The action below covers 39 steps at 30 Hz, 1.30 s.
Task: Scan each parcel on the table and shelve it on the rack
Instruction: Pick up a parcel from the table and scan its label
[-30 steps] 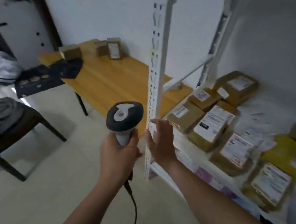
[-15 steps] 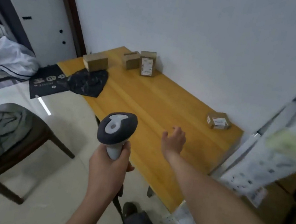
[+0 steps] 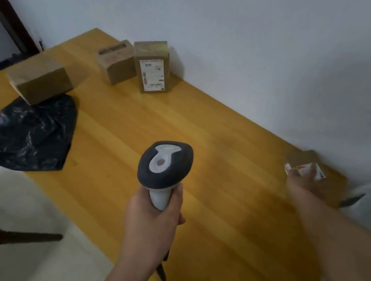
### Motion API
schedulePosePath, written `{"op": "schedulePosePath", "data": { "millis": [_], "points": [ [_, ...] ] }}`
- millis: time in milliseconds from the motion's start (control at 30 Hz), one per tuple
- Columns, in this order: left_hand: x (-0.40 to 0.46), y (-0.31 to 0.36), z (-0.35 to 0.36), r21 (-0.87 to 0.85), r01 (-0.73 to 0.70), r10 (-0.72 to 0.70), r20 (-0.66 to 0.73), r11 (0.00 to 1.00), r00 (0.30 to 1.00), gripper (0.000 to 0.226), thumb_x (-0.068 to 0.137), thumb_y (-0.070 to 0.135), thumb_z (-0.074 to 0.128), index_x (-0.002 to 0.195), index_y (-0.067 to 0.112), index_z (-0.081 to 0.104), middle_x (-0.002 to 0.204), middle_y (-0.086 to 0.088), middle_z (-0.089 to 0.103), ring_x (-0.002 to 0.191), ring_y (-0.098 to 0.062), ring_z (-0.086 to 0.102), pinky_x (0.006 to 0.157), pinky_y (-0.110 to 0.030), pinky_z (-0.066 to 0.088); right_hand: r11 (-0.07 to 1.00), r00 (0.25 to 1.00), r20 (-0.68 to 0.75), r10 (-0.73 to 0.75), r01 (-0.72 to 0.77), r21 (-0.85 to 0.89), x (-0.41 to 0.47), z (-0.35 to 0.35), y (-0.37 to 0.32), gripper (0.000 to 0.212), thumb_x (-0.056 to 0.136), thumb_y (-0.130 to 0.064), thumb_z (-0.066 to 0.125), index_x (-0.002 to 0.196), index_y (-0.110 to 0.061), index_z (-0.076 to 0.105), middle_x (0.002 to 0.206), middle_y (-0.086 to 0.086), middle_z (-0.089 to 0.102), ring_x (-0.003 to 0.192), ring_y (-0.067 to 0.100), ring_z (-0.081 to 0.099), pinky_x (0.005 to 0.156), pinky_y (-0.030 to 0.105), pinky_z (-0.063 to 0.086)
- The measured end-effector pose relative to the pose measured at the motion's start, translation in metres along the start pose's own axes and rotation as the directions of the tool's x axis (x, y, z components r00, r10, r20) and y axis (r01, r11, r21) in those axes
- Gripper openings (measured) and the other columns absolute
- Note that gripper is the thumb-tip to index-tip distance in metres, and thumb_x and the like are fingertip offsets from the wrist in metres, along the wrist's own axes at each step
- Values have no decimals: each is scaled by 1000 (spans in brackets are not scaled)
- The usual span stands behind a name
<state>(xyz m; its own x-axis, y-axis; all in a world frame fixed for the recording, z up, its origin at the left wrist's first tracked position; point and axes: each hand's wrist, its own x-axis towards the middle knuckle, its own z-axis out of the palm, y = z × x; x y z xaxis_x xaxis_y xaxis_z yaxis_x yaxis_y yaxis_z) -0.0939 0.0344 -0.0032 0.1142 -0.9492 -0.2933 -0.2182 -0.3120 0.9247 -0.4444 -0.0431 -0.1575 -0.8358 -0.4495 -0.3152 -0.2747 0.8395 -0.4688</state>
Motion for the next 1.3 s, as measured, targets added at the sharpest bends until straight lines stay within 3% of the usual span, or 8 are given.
{"op": "schedulePosePath", "data": {
  "millis": [367, 467, 567, 833, 933, 1133, 1233, 1300],
  "points": [
    [55, -1, 15, 65, 86, -97, 198, 994, 975, 29, 93, 27, 63, 83, 0, 64, 60, -15, 65, 54, -18, 68, 63, -45, 61, 938, 931, 162, -326, 340, -66, -66, 37, -20, 47, 100, -30, 49, 141, -7, 42, 146, 15, 38, 116, 28, 52, 95, 36, 47],
    [59, 2, 10, 67, 84, -98, 233, 994, 968, 30, 93, 26, 63, 76, 1, 65, 53, -8, 64, 58, -32, 67, 65, -55, 59, 935, 935, -4, -356, 356, -3, -57, 26, -34, 38, 97, -23, 55, 131, -7, 50, 127, 14, 52, 121, 31, 50, 92, 38, 44],
    [63, -1, 9, 74, 83, -98, 227, 994, 969, 32, 92, 26, 64, 73, 1, 64, 52, -6, 64, 61, -37, 66, 65, -57, 58, 965, 953, -183, -241, 216, -146, -15, 4, -36, 47, 94, -28, 59, 133, -6, 46, 140, 19, 40, 130, 39, 35, 105, 47, 33],
    [64, -20, 20, 112, 114, -136, 214, 987, 967, 29, 91, 28, 64, 81, 1, 64, 52, -5, 63, 55, -24, 68, 63, -56, 58, 973, 978, -112, 177, -190, -129, 56, -26, 12, 89, 83, -64, 58, 153, -29, 16, 162, 14, -2, 148, 38, -4, 116, 57, 6],
    [63, -23, 31, 115, 107, -130, 216, 988, 968, 28, 91, 27, 65, 80, 2, 64, 51, -3, 63, 55, -27, 66, 63, -56, 58, 970, 968, -89, 233, -237, -43, 66, -26, 40, 87, 82, -72, 46, 151, -24, 27, 162, 13, 2, 147, 39, 5, 117, 51, 14],
    [55, -29, 57, 125, 103, -134, 265, 987, 955, 24, 91, 24, 65, 80, 3, 64, 56, -11, 63, 53, -19, 65, 61, -46, 61, 999, 974, -227, 20, -27, -29, 55, -21, 39, 45, 93, -44, 54, 123, -11, 55, 134, 19, 52, 125, 38, 45, 102, 47, 37],
    [52, -28, 68, 113, 103, -132, 282, 988, 950, 25, 91, 23, 65, 79, 2, 63, 65, -21, 62, 58, -28, 65, 53, -23, 56, 1000, 969, -245, -8, 7, -7, 60, -25, 28, 70, 84, -47, 70, 135, -6, 44, 142, 19, 42, 133, 35, 36, 108, 45, 29],
    [50, -28, 73, 107, 111, -137, 278, 988, 951, 23, 92, 22, 65, 79, 3, 63, 67, -22, 62, 59, -29, 65, 51, -16, 52, 994, 999, -48, 26, -21, 104, 67, -27, 19, 103, 70, -53, 80, 149, -17, 25, 151, 12, 33, 138, 34, 33, 111, 51, 31]
  ]
}}
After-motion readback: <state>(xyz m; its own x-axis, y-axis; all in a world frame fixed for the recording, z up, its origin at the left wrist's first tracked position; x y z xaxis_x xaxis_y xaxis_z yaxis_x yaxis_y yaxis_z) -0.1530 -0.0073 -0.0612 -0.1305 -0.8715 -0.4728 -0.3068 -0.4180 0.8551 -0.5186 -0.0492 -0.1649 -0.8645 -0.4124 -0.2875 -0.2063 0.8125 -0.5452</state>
